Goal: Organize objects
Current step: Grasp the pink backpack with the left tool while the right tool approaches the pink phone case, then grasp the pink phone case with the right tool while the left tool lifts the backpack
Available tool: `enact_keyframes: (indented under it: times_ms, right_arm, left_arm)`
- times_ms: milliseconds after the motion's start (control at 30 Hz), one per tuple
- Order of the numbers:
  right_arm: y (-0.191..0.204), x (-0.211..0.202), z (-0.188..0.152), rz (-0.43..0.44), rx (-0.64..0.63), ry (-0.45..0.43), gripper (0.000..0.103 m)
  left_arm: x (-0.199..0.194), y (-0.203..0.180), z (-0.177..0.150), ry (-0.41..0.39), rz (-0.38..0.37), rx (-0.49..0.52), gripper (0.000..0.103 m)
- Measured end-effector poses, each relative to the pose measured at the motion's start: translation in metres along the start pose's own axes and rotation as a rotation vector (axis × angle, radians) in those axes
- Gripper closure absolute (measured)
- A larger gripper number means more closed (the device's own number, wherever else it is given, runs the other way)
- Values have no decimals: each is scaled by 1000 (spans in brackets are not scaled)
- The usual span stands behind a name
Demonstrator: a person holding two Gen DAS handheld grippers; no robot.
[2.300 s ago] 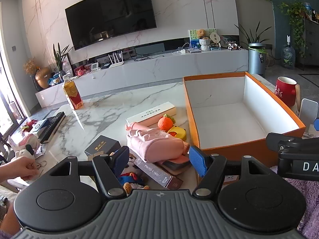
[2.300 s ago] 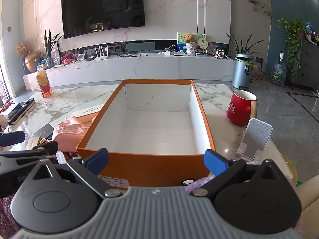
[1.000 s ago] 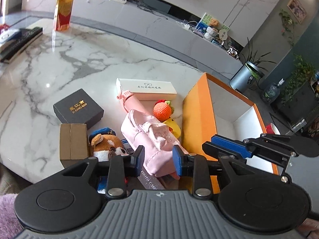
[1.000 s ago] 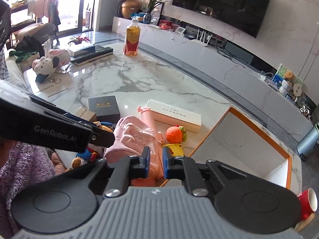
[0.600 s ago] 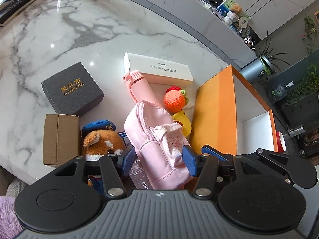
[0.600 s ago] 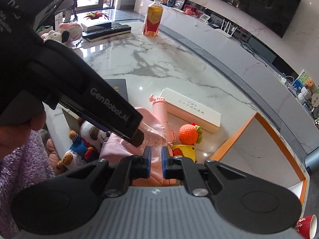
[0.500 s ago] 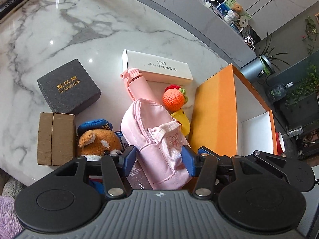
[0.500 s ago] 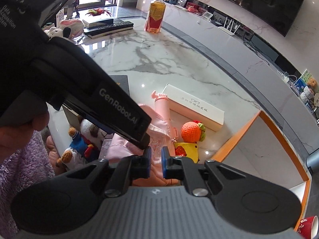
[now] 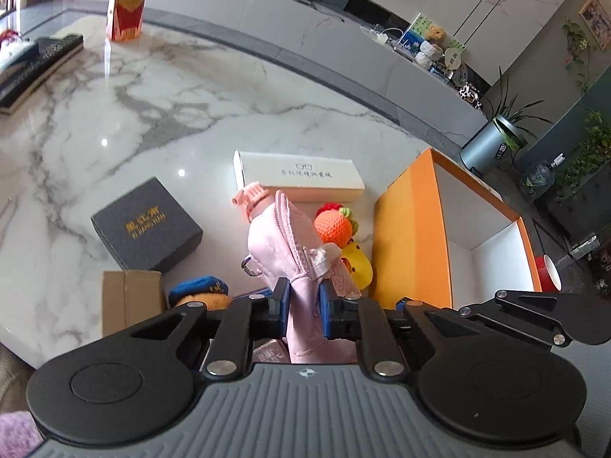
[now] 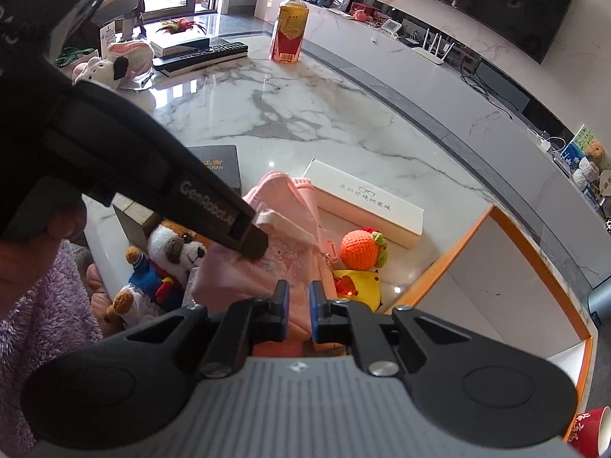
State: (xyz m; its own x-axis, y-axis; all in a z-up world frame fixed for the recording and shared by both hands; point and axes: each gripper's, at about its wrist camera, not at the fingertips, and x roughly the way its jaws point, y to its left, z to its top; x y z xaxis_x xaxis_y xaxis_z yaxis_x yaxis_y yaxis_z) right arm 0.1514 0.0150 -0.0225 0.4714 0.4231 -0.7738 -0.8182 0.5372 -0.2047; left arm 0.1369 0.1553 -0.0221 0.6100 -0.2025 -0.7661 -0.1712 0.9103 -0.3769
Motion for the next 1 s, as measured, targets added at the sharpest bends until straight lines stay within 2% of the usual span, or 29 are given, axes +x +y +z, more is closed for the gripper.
enact_keyframes:
  times_ms: [167, 267, 367, 400, 467, 533, 633, 733, 833, 1000]
  right_arm:
    - [-4, -12, 4, 35, 39, -2, 92]
    - [-4, -9, 6, 83, 73, 22, 91]
    - [1, 5, 12, 106, 72, 65, 90]
    - [3, 11, 15, 114, 66, 85, 90]
    - [6, 25, 20, 136, 83, 130, 81]
    - [7, 38, 26, 135, 131, 166, 64]
    - [7, 55, 34, 126, 190, 209, 60]
    - [10, 73, 40, 79, 231, 252, 55]
    - [10, 88, 42, 56, 285, 297, 40]
    - [12, 103, 43, 21, 292, 361, 41]
  left_arm:
    - [-36, -3, 3, -99, 90, 112, 85]
    - [-52, -1, 1, -117, 152, 179, 85]
    - [-59, 8, -2, -122, 190, 192, 85]
    - [-59, 11, -3, -123, 192, 186, 85]
    - [-59, 19, -5, -123, 189, 173, 85]
    - [-58, 25, -7, -124, 185, 159, 85]
    - [-56, 33, -8, -129, 178, 147, 85]
    - [-55, 39, -9, -134, 163, 140, 85]
    - [-52, 42, -10, -134, 155, 138, 85]
    - [-51, 47, -11, -144, 151, 133, 85]
